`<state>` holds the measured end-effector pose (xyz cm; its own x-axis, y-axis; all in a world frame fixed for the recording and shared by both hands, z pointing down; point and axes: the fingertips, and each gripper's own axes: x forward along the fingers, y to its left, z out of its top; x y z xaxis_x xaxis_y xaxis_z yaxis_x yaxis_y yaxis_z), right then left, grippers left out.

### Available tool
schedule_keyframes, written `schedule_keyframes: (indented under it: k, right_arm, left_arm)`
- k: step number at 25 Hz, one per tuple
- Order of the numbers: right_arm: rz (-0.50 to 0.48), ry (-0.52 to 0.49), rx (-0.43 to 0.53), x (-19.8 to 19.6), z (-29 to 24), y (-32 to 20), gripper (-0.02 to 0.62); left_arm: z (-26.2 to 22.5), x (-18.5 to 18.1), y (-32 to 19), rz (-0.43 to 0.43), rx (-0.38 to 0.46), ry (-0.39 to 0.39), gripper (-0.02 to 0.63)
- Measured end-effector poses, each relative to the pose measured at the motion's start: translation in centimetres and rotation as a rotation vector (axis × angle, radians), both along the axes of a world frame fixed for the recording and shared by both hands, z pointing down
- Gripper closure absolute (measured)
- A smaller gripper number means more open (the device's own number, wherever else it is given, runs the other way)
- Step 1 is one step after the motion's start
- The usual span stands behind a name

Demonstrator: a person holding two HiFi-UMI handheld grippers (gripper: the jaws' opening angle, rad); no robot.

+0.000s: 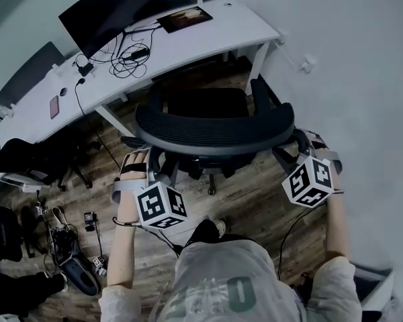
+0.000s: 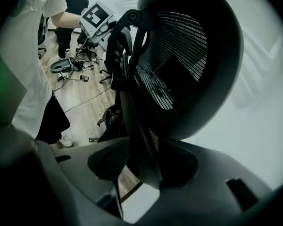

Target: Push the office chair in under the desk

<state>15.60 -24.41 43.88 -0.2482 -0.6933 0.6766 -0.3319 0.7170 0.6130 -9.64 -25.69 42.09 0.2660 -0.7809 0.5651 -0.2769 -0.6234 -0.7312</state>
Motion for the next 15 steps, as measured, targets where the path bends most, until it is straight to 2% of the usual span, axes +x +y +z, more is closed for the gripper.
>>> schedule_keyframes:
  k: [8,15]
  right_arm:
    - [-0.037,-0.006,0.01,-0.3,0.0,-7.2,0.405]
    - [-0.063,-0.012,0.018,-0.1,0.4,-13.9,0.404]
  left_arm:
    - [-0.1,-0.2,-7.0,-0.032,-0.034,-0.039,0.431]
    - [0.3,0.0,-13.1,-0.065,-0.029,-0.037,0.431]
